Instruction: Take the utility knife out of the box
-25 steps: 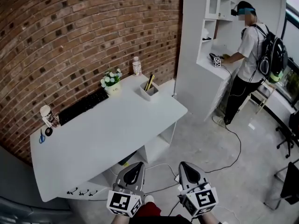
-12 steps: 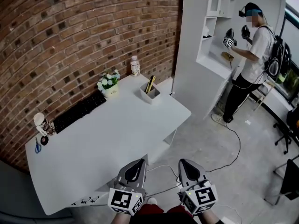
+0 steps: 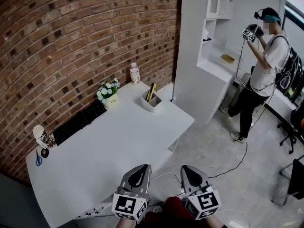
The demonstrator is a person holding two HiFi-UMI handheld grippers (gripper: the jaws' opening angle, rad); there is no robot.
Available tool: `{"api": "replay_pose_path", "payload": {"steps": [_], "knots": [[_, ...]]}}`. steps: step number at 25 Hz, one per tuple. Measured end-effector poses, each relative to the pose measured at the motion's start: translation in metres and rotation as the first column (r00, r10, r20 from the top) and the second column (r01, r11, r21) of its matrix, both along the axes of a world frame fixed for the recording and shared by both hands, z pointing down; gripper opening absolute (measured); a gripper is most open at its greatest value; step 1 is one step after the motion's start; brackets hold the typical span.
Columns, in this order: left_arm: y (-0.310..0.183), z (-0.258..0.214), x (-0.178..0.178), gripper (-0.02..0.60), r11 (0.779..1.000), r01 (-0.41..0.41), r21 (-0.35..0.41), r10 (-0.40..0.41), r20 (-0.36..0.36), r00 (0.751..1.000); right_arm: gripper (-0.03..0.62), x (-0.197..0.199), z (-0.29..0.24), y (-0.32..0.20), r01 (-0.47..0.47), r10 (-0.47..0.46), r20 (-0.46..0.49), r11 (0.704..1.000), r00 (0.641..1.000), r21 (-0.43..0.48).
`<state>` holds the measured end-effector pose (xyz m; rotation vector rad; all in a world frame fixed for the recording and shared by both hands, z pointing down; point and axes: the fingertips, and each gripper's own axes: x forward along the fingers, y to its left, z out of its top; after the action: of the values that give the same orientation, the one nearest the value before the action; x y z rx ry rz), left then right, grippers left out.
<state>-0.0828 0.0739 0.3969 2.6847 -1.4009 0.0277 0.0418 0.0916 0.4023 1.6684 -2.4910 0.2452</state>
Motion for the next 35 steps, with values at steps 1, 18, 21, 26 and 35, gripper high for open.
{"api": "replay_pose_path", "payload": {"steps": [1, 18, 21, 26, 35], "knots": [[-0.003, 0.001, -0.001, 0.003, 1.000, 0.001, -0.001, -0.001, -0.003, 1.000, 0.008, -0.001, 0.000, -0.002, 0.000, 0.000, 0.001, 1.000, 1.000, -0.001], [-0.078, 0.017, -0.004, 0.003, 0.998, 0.053, -0.042, -0.051, 0.025, 0.998, 0.008, -0.002, 0.012, -0.068, 0.025, -0.025, -0.003, 0.999, 1.000, -0.029], [-0.099, 0.020, 0.001, 0.003, 0.997, 0.051, -0.052, -0.050, 0.032, 0.998, 0.008, 0.005, 0.015, -0.088, 0.020, -0.020, -0.005, 0.999, 1.000, -0.030], [-0.133, 0.027, 0.014, 0.003, 0.997, 0.045, -0.062, -0.042, 0.042, 0.998, 0.008, 0.015, 0.020, -0.122, 0.017, -0.017, 0.001, 0.999, 1.000, -0.042], [-0.197, 0.035, 0.032, 0.005, 0.997, 0.029, -0.077, -0.023, 0.070, 0.997, 0.008, 0.024, 0.031, -0.181, 0.025, -0.024, 0.013, 0.998, 1.000, -0.065]]}}
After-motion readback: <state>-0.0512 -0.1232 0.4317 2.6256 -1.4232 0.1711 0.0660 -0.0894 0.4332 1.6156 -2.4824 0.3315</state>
